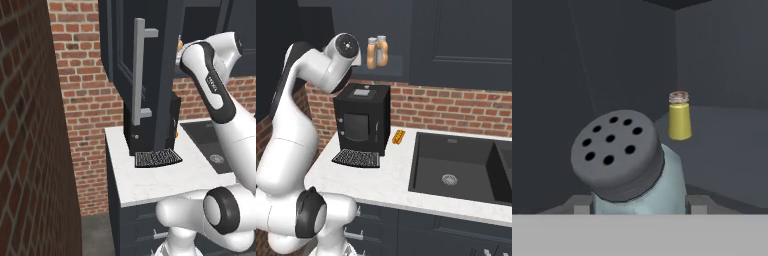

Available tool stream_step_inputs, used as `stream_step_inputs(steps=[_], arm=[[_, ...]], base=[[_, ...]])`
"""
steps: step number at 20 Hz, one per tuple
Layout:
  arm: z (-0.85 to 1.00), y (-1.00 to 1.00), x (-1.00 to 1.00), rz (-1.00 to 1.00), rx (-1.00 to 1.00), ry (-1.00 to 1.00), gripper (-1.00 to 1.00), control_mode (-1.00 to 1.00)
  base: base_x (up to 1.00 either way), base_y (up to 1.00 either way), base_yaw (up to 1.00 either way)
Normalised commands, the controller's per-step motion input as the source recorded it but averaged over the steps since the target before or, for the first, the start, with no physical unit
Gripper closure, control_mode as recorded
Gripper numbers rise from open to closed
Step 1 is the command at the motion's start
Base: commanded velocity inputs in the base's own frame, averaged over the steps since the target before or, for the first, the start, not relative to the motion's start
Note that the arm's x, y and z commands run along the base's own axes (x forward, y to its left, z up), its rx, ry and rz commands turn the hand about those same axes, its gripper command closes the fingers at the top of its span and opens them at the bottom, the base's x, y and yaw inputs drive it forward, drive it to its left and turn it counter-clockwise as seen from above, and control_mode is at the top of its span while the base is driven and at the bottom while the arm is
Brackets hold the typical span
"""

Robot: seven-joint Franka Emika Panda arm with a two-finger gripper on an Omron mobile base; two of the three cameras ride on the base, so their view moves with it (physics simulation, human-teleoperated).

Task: Put the shaker and condiment bottle from the counter next to their counterparts in the cabinet.

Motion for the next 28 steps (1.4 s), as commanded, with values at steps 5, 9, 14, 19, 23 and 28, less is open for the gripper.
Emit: stream_step_inputs(steps=[5,9,14,19,23,28], arm=[[0.0,0.0,0.36,0.0,0.0,0.0,1.0,-1.0],[-0.02,0.0,0.25,0.0,0.0,0.0,1.0,-1.0],[-0.21,0.0,0.17,0.0,0.0,0.0,1.0,-1.0],[-0.04,0.0,0.27,0.0,0.0,0.0,1.0,-1.0],[0.0,0.0,0.3,0.0,0.0,0.0,1.0,-1.0],[0.0,0.01,0.3,-0.01,-0.02,0.0,1.0,-1.0]], base=[[0.0,0.0,0.0],[0.0,0.0,0.0],[0.0,0.0,0.0],[0.0,0.0,0.0],[0.0,0.0,0.0],[0.0,0.0,0.0]])
